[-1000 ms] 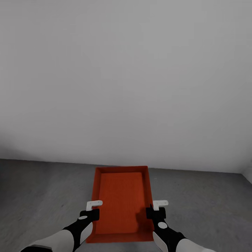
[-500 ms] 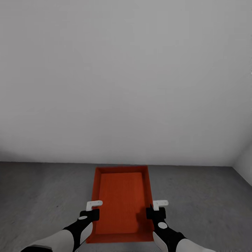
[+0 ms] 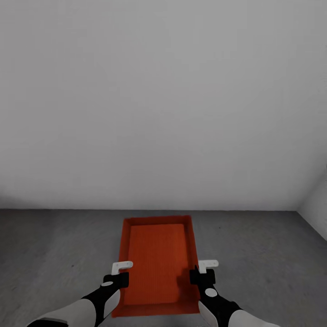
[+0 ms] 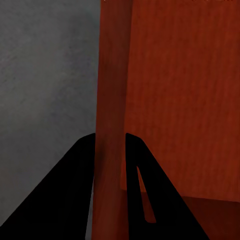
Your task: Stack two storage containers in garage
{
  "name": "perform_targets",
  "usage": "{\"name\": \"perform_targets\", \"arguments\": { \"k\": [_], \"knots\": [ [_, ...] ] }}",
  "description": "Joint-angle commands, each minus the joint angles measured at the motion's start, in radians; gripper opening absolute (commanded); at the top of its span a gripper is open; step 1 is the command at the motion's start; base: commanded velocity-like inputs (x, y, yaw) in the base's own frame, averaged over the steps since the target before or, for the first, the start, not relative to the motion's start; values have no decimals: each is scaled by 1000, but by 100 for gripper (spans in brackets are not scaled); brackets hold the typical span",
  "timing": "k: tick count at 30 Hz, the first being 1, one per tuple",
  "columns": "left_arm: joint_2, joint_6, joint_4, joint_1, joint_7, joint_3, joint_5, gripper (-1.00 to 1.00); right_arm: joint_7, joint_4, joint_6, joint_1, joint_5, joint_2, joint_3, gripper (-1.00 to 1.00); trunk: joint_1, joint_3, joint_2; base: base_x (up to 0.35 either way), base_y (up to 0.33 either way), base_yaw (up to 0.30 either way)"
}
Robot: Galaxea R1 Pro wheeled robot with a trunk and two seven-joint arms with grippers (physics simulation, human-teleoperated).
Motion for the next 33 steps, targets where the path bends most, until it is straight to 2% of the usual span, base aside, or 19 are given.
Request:
{"name": "perform_targets", "arguments": {
  "k": [1, 9, 23, 33],
  "knots": [
    [0, -5, 0, -2, 15, 18, 1, -100, -20, 69, -10, -1, -33, 0, 32, -100, 0, -3, -1, 0, 0, -50],
    [0, -8, 47, -2, 10, 17, -1, -100, -20, 70, -10, -1, -32, 0, 32, -100, 0, -16, -1, 0, 0, -11],
    [1, -4, -9, -2, 10, 24, -3, -100, -19, 70, -8, 0, -32, 1, 32, -100, 0, -38, -1, 0, 0, 0],
    [0, -4, -17, -2, 8, 20, -4, -100, -19, 70, -8, 0, -32, 1, 32, -100, 0, -54, -1, 0, 0, 0]
  ]
}}
